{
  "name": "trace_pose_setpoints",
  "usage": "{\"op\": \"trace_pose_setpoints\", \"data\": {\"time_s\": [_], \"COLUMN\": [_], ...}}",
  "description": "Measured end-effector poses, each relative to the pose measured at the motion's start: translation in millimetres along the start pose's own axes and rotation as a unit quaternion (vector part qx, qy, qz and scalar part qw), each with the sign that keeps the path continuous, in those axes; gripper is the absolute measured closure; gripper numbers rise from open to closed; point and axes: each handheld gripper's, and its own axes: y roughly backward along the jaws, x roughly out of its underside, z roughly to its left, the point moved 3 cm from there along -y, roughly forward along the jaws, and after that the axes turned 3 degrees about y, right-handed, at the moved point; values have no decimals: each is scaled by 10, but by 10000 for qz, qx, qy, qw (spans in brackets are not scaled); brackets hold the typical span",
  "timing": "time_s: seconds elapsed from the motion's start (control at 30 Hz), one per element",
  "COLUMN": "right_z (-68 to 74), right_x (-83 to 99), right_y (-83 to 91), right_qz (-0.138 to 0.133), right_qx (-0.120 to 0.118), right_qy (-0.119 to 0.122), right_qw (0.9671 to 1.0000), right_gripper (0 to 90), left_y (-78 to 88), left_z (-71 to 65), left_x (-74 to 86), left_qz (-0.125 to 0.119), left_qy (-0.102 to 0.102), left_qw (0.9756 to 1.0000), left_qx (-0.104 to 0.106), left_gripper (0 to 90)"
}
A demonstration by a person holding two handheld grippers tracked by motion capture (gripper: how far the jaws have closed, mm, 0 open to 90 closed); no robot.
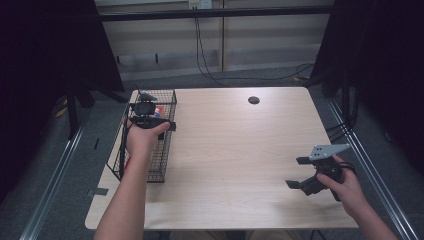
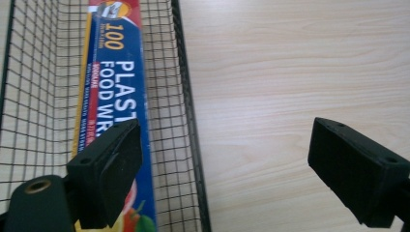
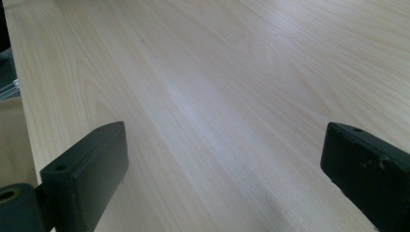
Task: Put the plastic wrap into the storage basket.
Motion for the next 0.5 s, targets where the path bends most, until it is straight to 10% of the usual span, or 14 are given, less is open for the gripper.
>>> {"op": "trace_pose_setpoints", "data": {"time_s": [0.5], "right_z": [7], "right_x": [2], "right_y": [8], "right_qz": [-35], "right_qx": [16], "right_qy": [15], "right_qw": [10000], "right_gripper": [27], "left_y": [-21], "left_z": [-394], "left_x": [69], "left_qz": [-189], "left_qy": [-344], "left_qw": [9982], "left_qx": [452], "left_gripper": [125]}}
